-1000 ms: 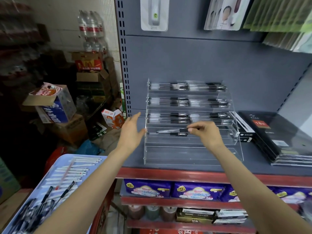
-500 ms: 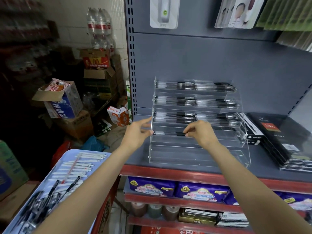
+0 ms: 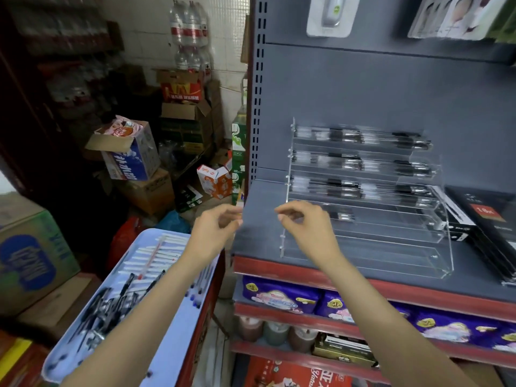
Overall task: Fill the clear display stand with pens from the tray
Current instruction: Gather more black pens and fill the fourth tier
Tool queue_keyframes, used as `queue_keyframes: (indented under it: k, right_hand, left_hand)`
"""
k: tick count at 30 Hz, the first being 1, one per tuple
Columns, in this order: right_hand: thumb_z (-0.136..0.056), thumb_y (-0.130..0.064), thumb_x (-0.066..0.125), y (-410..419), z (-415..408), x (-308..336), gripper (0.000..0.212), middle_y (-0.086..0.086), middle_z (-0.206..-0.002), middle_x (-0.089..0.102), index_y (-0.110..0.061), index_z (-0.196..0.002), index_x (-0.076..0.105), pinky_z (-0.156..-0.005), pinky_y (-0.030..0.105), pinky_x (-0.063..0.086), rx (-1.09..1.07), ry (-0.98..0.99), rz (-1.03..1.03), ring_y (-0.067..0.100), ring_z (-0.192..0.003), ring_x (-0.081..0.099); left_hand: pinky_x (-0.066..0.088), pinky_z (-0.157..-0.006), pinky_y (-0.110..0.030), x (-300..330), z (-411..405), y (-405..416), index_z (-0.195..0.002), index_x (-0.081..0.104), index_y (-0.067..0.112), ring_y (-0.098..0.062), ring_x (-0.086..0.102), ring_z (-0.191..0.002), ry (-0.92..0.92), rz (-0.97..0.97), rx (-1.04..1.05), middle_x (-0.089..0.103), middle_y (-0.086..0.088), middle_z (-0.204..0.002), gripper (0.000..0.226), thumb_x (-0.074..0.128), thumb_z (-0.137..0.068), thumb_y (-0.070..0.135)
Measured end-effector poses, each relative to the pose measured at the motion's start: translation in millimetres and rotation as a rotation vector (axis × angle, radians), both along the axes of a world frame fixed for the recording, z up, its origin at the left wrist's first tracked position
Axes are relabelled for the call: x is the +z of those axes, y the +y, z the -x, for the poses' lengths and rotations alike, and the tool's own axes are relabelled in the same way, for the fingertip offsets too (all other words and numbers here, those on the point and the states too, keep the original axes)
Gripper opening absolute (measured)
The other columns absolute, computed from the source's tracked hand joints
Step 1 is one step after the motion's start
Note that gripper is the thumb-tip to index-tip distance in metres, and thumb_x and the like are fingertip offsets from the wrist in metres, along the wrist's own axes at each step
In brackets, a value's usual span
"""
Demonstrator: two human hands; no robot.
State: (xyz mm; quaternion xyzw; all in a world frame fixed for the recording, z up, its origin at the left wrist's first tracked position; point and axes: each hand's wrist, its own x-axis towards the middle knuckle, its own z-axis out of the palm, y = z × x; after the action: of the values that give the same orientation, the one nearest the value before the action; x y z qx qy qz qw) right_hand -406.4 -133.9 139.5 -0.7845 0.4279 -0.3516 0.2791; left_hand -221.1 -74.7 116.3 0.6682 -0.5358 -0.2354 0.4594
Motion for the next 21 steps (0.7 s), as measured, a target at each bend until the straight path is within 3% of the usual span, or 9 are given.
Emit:
queue_keyframes:
  k: [4,6,11,13,15,17,20,21]
  right_hand:
    - [-0.087,-0.010,0.061,43,-72,-30,0.015,0.001,-0.096,0.069,-0.014,-0.097,0.071,-0.072,0.006,0.041,0.131,0.090,-0.105,0.008,-0.079,0.060]
    - [-0.088,-0.009,0.058,63,-107,-54,0.018,0.004,-0.101,0.069,-0.015,-0.101,0.069,-0.075,0.015,0.044,0.163,0.132,-0.202,0.009,-0.081,0.060]
    - [-0.092,-0.010,0.054,108,-176,-113,0.029,0.011,-0.117,0.063,-0.009,-0.120,0.059,-0.086,0.023,0.042,0.202,0.221,-0.481,0.023,-0.108,0.060]
    - [-0.094,-0.016,0.054,123,-198,-132,0.035,0.014,-0.120,0.060,-0.010,-0.128,0.052,-0.090,0.031,0.045,0.186,0.269,-0.549,0.027,-0.110,0.058]
    - [-0.095,-0.018,0.053,135,-218,-151,0.040,0.019,-0.113,0.061,-0.010,-0.133,0.045,-0.081,0.039,0.048,0.142,0.311,-0.613,0.029,-0.092,0.060]
    - [-0.095,-0.021,0.054,143,-235,-165,0.041,0.017,-0.091,0.060,-0.011,-0.132,0.041,-0.060,0.033,0.045,0.090,0.345,-0.656,0.022,-0.066,0.053]
    - [-0.092,-0.023,0.058,152,-258,-182,0.036,0.012,-0.073,0.052,-0.010,-0.119,0.038,-0.054,0.035,0.039,0.001,0.336,-0.681,0.021,-0.058,0.047]
    - [-0.091,-0.023,0.059,153,-264,-186,0.036,0.010,-0.071,0.049,-0.010,-0.115,0.036,-0.053,0.035,0.037,-0.025,0.329,-0.682,0.021,-0.058,0.046]
  left_hand:
    - [0.052,-0.077,-0.031,-27,-64,50,-0.101,0.064,0.019,-0.016,0.063,-0.080,-0.045,-0.102,0.120,0.068,-0.005,-0.093,0.014,0.061,-0.089,0.013]
    - [0.049,-0.071,-0.026,-45,-99,77,-0.099,0.065,0.016,-0.014,0.063,-0.075,-0.066,-0.162,0.174,0.069,-0.009,-0.094,0.013,0.060,-0.089,0.011]
    - [0.041,-0.081,-0.024,-90,-174,137,-0.113,0.064,0.006,-0.027,0.062,-0.102,-0.183,-0.385,0.206,0.066,-0.011,-0.113,0.024,0.056,-0.090,0.005]
    - [0.039,-0.078,-0.027,-107,-195,152,-0.122,0.059,0.009,-0.030,0.059,-0.104,-0.263,-0.485,0.129,0.060,-0.012,-0.121,0.031,0.056,-0.091,0.012]
    - [0.038,-0.075,-0.028,-120,-206,161,-0.123,0.058,0.010,-0.032,0.057,-0.100,-0.331,-0.514,0.016,0.059,-0.013,-0.116,0.030,0.054,-0.093,0.014]
    - [0.040,-0.082,-0.029,-129,-212,164,-0.122,0.058,0.011,-0.030,0.056,-0.103,-0.402,-0.504,-0.072,0.058,-0.011,-0.115,0.028,0.051,-0.095,0.014]
    - [0.037,-0.083,-0.022,-137,-214,156,-0.120,0.059,0.012,-0.025,0.052,-0.104,-0.487,-0.507,-0.101,0.059,-0.010,-0.115,0.026,0.046,-0.097,0.014]
    - [0.039,-0.088,-0.026,-141,-214,151,-0.116,0.061,0.009,-0.026,0.051,-0.103,-0.473,-0.511,-0.112,0.060,-0.012,-0.112,0.025,0.046,-0.097,0.012]
